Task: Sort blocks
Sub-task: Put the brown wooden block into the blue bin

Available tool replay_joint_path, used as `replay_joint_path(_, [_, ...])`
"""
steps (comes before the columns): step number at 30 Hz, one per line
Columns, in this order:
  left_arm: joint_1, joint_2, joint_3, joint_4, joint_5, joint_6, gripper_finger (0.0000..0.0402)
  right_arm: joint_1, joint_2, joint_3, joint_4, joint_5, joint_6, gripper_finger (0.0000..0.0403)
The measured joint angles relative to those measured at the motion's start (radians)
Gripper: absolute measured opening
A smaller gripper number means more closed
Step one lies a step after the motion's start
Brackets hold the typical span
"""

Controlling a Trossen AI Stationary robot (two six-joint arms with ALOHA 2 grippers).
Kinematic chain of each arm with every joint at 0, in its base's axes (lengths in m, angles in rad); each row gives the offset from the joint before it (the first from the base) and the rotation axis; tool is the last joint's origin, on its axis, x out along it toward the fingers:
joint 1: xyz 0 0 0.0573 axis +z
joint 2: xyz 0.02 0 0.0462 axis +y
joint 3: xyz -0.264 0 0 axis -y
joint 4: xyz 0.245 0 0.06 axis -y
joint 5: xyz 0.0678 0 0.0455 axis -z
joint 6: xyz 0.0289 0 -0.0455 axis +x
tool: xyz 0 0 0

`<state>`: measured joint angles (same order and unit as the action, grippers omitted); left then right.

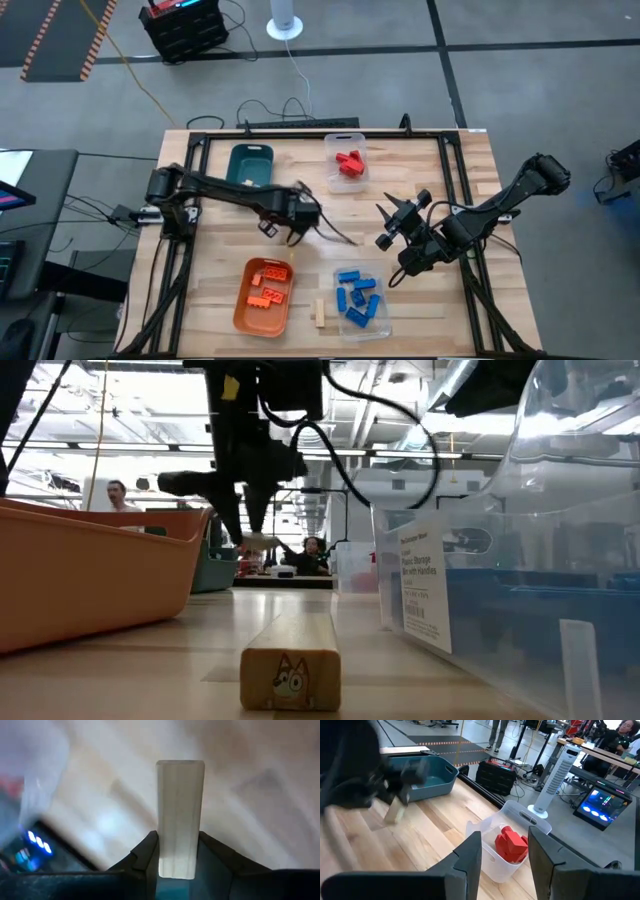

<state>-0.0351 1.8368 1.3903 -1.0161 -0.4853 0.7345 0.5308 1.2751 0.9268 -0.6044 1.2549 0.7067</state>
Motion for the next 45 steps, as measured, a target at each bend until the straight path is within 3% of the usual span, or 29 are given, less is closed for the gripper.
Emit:
replay_joint_path(13, [0.307, -0.158, -0.041, -0.269, -0.035, -0.448, 0.0104, 0.018, 0.0, 0.0, 0.014, -0.004, 0.0, 0.0136])
replay_joint_path(19, [0.467, -0.2, -0.141, -0.241, 0.055, -0.517, 0.0116, 0.021, 0.0, 0.0, 0.014, -0.004, 0.0, 0.0136])
replay_joint_path(23, [0.504, -0.201, -0.17, -0.238, 0.129, -0.523, 0.0144, 0.021, 0.0, 0.0, 0.013, -0.004, -0.005, 0.0136])
replay_joint_path(28, [0.499, -0.202, -0.174, -0.237, 0.132, -0.497, 0.0172, 0.021, 0.0, 0.0, 0.011, -0.004, -0.008, 0.0136])
replay_joint_path(34, [0.446, -0.208, -0.12, -0.19, 0.13, -0.45, 0.0175, 0.02, 0.0, 0.0, 0.011, -0.004, -0.008, 0.0136])
replay_joint_path(41, [0.214, -0.239, -0.117, -0.037, 0.173, -0.194, 0.0176, 0.016, 0.0, 0.0, 0.011, -0.004, -0.008, 0.0136])
replay_joint_path(45, [0.071, -0.241, -0.118, 0.029, 0.175, -0.125, 0.0177, 0.016, 0.0, 0.0, 0.011, -0.005, -0.008, 0.0136])
